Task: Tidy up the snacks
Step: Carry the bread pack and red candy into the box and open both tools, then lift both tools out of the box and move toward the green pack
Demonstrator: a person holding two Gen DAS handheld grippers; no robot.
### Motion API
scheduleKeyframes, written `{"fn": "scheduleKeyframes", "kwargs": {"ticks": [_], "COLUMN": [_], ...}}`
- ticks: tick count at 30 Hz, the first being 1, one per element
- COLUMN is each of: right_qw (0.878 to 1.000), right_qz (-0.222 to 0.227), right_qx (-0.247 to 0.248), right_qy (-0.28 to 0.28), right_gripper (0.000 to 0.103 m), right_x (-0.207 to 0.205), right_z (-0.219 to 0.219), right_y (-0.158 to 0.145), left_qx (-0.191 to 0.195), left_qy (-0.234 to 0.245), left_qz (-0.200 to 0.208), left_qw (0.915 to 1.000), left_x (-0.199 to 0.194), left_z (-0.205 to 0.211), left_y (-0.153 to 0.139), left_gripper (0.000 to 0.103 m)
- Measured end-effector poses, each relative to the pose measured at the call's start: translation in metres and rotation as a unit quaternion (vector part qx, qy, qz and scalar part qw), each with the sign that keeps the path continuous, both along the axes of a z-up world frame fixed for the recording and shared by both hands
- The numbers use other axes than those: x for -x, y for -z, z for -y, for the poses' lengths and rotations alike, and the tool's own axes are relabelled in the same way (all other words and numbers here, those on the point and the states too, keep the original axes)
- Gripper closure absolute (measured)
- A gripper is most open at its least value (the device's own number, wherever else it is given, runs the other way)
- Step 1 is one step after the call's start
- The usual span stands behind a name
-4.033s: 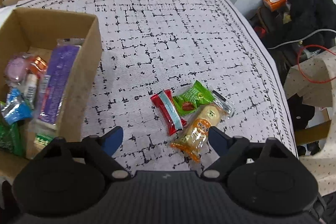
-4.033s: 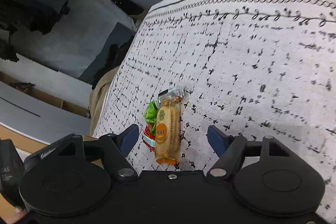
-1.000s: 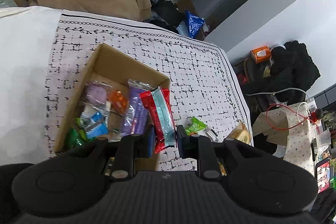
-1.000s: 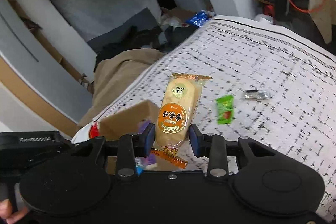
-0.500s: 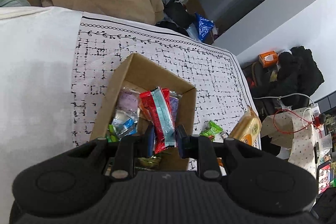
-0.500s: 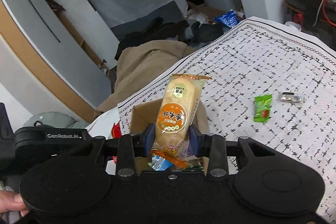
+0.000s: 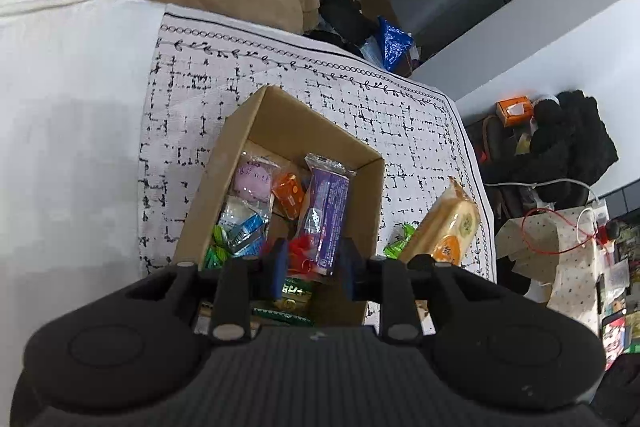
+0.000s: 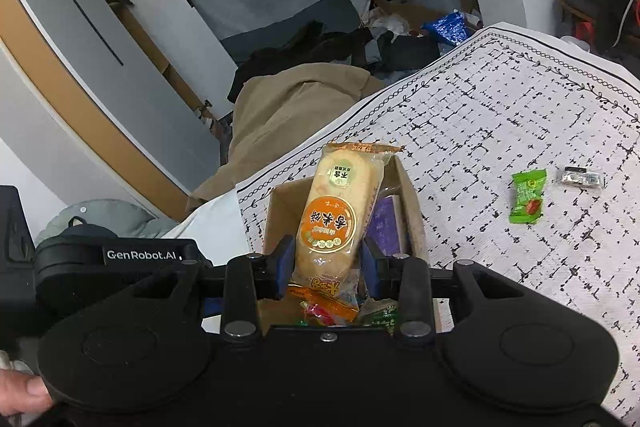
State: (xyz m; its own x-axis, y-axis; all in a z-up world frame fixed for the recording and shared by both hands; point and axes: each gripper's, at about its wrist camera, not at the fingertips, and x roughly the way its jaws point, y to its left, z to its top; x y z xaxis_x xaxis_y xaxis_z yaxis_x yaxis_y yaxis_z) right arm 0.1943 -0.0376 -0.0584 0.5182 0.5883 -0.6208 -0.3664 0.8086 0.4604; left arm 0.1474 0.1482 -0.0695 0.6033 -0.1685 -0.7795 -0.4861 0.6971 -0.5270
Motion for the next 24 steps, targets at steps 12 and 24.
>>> {"fn": "scheduleKeyframes", "kwargs": {"ticks": [12, 24], "right_qw": [1.000, 0.998], "right_qz": [-0.002, -0.010], "right_qx": [-0.012, -0.021], "right_qy": [-0.001, 0.065], "right_gripper": [0.048, 0.038], "right_x": [0.000, -0.011], "right_z": [0.011, 0.082], "right_y": [0.002, 0.010], "left_qx": [-0.025, -0.051], "left_qy": [-0.014, 0.013], "left_qz": [-0.007, -0.002], "left_qw": [0.9996, 0.9986], "left_x": [0.002, -0.011], "left_z": [0.002, 0.038], "left_y": [-0.005, -0.009], "left_gripper": [0.054, 0.021]}}
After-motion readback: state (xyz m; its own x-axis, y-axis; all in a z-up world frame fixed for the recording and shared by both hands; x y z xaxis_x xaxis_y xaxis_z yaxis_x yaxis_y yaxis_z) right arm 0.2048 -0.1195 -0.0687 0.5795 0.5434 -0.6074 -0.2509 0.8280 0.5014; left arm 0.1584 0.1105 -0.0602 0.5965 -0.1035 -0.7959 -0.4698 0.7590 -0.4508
